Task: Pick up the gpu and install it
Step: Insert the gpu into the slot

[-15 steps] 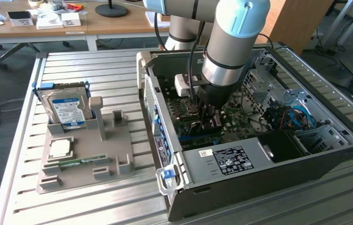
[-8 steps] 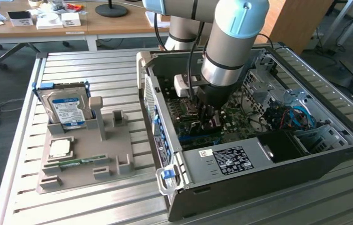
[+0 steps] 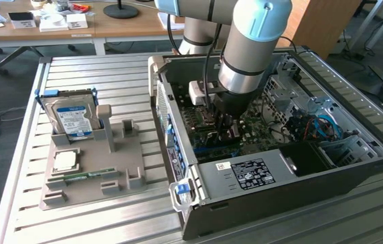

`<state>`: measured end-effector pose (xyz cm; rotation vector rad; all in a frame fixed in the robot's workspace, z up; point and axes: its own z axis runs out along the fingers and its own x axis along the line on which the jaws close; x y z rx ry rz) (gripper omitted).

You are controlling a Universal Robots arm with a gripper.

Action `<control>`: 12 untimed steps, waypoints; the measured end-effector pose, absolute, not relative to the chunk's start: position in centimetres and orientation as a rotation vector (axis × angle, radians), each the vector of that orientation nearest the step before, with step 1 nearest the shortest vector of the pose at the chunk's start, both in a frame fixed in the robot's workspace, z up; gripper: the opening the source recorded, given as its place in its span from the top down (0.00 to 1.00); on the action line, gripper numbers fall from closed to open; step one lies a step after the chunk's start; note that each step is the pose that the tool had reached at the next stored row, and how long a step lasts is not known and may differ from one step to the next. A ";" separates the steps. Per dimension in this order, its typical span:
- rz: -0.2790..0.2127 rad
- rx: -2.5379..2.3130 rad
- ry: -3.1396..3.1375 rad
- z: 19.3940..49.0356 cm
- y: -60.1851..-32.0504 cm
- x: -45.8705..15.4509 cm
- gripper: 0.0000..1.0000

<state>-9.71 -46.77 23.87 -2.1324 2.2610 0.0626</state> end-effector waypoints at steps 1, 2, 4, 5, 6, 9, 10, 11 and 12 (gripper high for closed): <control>0.063 -2.132 2.261 23.9 -46.8 -9.7 0.73; 0.065 -2.131 2.262 23.8 -46.8 -9.8 0.73; 0.063 -2.131 2.261 23.8 -46.8 -9.7 0.67; 0.063 -2.132 2.261 23.9 -46.8 -9.7 0.67; 0.063 -2.132 2.261 23.9 -46.8 -9.7 0.60; 0.063 -2.132 2.261 23.9 -46.8 -9.7 0.60; 0.062 -2.133 2.261 24.0 -46.8 -9.7 0.60; 0.062 -2.132 2.261 24.1 -46.8 -9.7 0.60; 0.063 -2.132 2.261 24.4 -46.7 -9.7 0.60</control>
